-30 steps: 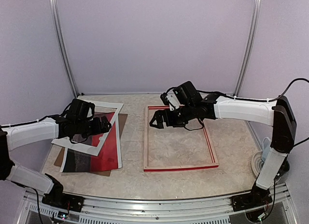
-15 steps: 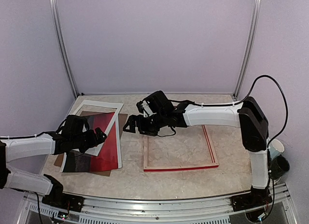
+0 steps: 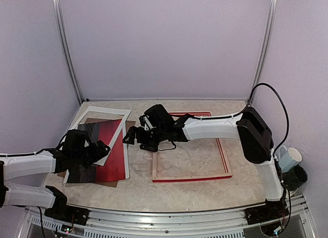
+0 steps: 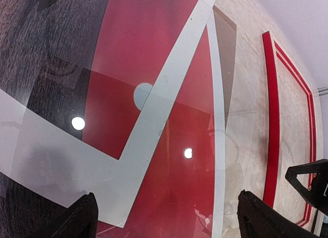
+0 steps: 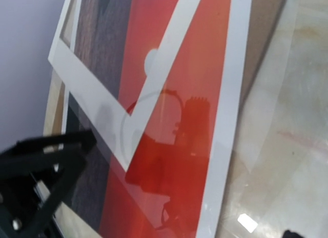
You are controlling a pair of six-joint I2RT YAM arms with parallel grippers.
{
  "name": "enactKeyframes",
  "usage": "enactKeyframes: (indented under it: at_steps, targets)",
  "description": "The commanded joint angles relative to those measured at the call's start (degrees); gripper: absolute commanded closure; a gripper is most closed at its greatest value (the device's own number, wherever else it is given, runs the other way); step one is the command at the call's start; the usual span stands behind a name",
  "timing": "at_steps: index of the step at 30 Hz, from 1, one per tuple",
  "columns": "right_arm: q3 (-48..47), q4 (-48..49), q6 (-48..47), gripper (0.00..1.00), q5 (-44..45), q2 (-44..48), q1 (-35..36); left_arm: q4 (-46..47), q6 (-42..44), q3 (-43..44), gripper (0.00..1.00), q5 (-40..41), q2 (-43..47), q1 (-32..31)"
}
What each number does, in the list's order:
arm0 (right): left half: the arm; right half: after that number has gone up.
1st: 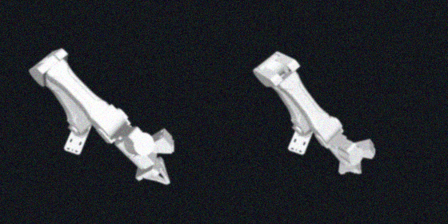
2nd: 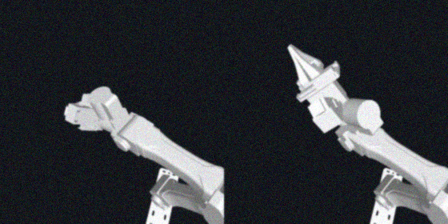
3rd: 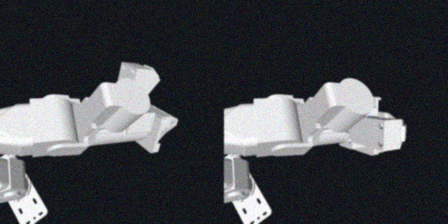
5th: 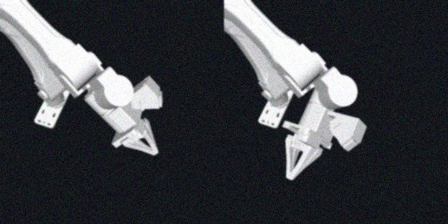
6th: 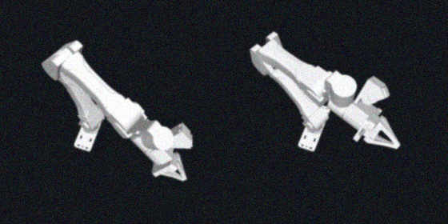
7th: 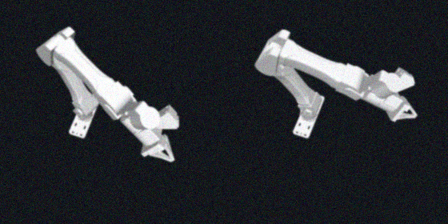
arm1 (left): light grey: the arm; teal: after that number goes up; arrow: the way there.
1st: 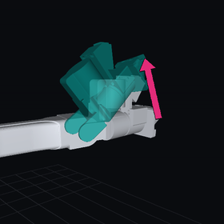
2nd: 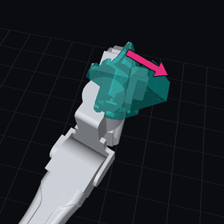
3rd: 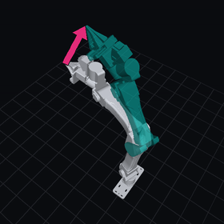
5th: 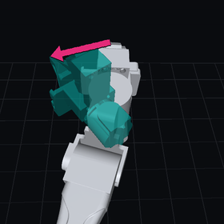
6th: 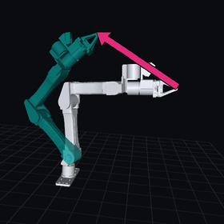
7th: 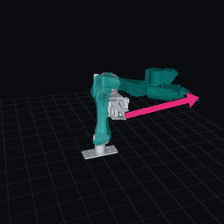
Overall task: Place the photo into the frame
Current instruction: Pick up the glass panel from the mat board.
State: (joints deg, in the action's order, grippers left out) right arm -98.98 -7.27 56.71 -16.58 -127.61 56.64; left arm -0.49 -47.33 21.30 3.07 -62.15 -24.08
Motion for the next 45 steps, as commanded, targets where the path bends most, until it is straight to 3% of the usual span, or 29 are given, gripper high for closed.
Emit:
enactKeyframes:
  at_steps: [1,11,21,45]
  targets:
    - [-4.17,-0.49,3.02,0.01,1.14,-3.25,0.57,3.28,-2.10,-2.82,0.07,0.52,1.15,-0.03]
    - [-6.61,-3.55,6.55,0.01,4.47,-6.33,0.58,4.36,-3.08,-6.18,0.12,1.45,1.93,-0.18]
    - [-7.97,-3.87,8.31,0.01,5.10,-9.22,0.60,4.21,-4.00,-8.64,0.22,1.58,2.64,-0.36]
    - [-9.91,4.55,15.16,0.03,3.05,-14.25,0.66,2.70,-4.06,-10.75,0.25,0.99,6.16,-0.36]
